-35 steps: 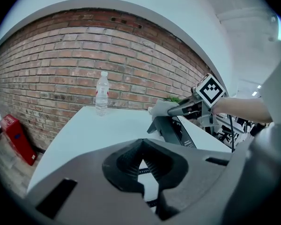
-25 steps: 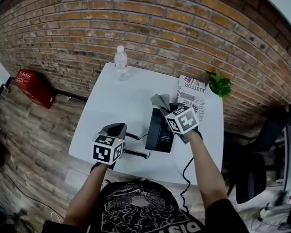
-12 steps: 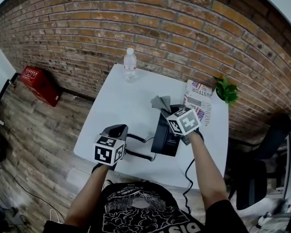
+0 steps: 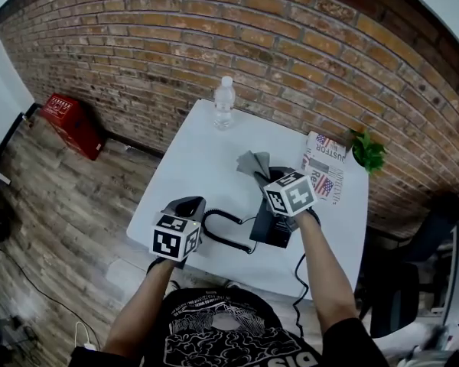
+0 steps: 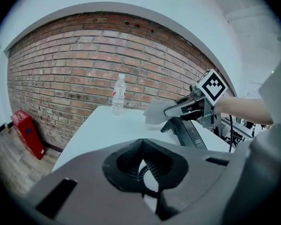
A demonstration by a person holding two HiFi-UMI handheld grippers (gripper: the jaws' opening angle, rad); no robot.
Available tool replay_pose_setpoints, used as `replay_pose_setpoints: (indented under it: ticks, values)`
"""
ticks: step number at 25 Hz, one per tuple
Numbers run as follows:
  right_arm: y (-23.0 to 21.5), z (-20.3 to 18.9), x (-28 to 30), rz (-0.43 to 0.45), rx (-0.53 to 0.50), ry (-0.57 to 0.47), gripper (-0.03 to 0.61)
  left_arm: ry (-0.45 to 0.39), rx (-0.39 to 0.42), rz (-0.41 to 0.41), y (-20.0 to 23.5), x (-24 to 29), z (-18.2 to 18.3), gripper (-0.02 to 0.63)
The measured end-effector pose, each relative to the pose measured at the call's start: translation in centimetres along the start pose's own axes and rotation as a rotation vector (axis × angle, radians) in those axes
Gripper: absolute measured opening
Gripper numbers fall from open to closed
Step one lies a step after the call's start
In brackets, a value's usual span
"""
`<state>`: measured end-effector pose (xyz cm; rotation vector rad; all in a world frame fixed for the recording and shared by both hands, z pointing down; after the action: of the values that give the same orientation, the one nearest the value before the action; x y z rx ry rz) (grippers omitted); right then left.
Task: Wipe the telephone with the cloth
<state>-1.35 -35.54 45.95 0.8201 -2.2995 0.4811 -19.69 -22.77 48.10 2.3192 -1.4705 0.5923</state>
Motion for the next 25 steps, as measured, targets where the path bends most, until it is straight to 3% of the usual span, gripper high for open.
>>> replay_pose_setpoints:
  ticks: [14, 25]
  values:
    - [6.2, 2.6, -4.6, -0.051, 0.082, -0.258, 0.012, -0.054, 0.028, -0.02, 1.3, -3.2, 1.2, 0.006]
    - [8.8, -1.0, -12.9, -0.216, 0.152, -0.408, 0.012, -0.108, 0.111, -0.083, -0.8, -4.4, 4.5, 0.006]
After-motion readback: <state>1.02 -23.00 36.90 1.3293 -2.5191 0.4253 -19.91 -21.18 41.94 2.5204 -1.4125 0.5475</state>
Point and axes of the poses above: the fingertips, and each gripper's own axes: x forward along the fingers, y to its left, z out of its top, the point moved 7 cm from there along -x, backward along the fingers, and after that the axes turned 10 degrees about x, right-handed, at the moved point
